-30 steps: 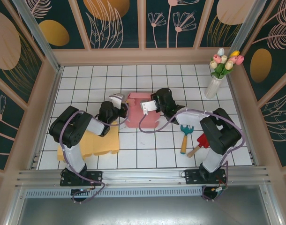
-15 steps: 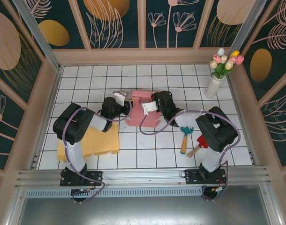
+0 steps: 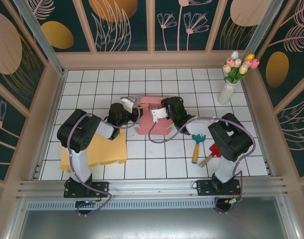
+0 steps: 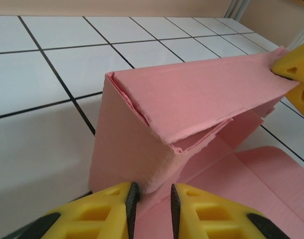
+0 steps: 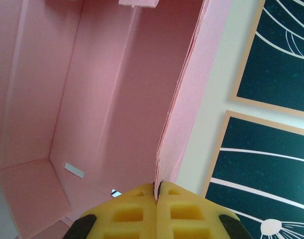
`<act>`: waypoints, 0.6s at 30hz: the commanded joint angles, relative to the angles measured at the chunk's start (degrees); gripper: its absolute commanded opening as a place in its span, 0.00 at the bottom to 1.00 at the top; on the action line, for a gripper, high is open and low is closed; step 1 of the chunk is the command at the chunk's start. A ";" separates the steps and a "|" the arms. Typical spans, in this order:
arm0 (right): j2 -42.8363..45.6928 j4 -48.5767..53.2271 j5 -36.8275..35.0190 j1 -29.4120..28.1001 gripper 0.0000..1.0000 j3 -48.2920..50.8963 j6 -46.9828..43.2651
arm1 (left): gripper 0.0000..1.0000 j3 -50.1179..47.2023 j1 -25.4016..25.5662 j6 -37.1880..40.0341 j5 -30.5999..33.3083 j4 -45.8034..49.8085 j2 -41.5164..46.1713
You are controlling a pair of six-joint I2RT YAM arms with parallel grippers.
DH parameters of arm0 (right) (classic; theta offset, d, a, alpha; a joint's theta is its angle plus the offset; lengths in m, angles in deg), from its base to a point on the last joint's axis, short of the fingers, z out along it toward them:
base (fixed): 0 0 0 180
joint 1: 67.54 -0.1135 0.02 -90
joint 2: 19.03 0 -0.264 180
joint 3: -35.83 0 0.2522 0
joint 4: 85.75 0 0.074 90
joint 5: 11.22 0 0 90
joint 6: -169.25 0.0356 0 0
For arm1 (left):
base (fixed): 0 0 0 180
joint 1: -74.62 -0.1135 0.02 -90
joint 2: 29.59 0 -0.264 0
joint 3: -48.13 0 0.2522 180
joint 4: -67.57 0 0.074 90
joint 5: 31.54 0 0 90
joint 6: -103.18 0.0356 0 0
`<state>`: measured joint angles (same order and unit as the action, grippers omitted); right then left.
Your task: Fold the paper box
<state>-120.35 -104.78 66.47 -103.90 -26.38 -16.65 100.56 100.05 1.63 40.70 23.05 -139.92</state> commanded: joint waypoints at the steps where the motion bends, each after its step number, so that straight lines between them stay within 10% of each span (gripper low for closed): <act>1: -2.34 7.91 3.68 -0.41 0.00 0.81 0.50 | 0.29 -2.59 0.59 2.01 0.14 0.61 4.38; 18: -2.30 9.75 4.29 -0.55 0.00 -0.16 1.41 | 0.45 -0.87 0.58 4.14 0.20 1.60 2.67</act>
<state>-120.35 -103.32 66.88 -103.90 -27.06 -16.37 97.90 100.48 4.82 42.15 24.62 -135.63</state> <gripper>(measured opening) 0.064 0.443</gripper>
